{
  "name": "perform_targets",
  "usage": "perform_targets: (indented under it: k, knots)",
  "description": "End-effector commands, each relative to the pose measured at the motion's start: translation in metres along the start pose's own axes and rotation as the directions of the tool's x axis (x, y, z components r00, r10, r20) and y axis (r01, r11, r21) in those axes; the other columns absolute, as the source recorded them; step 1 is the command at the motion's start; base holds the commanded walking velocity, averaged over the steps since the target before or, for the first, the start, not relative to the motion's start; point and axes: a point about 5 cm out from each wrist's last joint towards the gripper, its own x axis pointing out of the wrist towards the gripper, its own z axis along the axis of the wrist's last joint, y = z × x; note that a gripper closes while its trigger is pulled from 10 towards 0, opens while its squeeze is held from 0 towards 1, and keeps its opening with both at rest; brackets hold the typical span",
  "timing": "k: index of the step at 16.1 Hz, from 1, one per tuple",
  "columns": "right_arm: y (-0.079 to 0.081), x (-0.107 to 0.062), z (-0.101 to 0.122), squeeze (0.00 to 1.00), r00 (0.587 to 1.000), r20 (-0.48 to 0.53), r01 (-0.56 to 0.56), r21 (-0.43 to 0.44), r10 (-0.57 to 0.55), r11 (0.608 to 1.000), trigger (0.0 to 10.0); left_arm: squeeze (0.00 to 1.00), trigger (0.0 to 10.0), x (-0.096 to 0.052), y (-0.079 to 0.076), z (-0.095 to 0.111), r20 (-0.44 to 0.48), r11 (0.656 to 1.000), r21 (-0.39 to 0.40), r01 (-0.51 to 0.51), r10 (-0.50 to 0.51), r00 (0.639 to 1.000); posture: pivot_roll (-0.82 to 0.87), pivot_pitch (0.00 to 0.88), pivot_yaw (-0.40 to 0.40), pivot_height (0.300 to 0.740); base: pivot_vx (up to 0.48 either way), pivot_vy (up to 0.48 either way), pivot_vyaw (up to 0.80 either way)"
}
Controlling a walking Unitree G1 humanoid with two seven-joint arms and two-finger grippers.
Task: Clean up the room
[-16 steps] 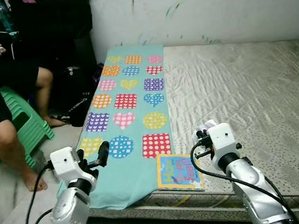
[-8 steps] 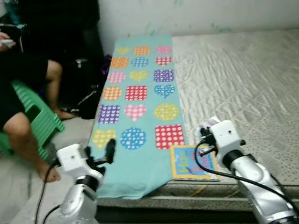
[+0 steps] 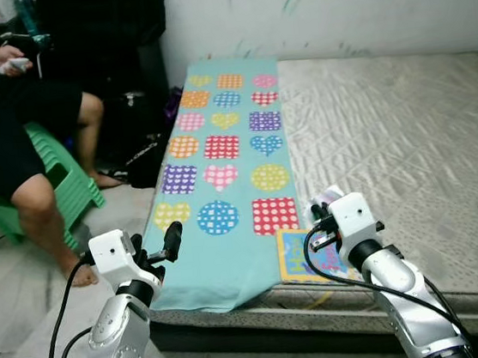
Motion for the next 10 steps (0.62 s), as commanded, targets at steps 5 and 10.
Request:
perform_targets:
  k: [5,10]
  knots:
    - [-0.0005,0.0002,0.0044,0.0,1.0,0.022,0.001,-0.006,-0.001,1.0,10.0,0.0,10.0,0.0008,0.0014,0.0005,-0.005,1.0,0.007,-0.009,0.009,1.0,-0.19,0.0,0.011,0.74,0.0,0.0,0.54]
    - [-0.0002,0.0003,0.0041,0.0,1.0,0.023,-0.005,-0.009,0.005,1.0,10.0,0.0,10.0,0.0008,0.0023,-0.0005,-0.012,1.0,0.001,-0.015,0.015,1.0,-0.19,0.0,0.009,0.74,0.0,0.244,0.8]
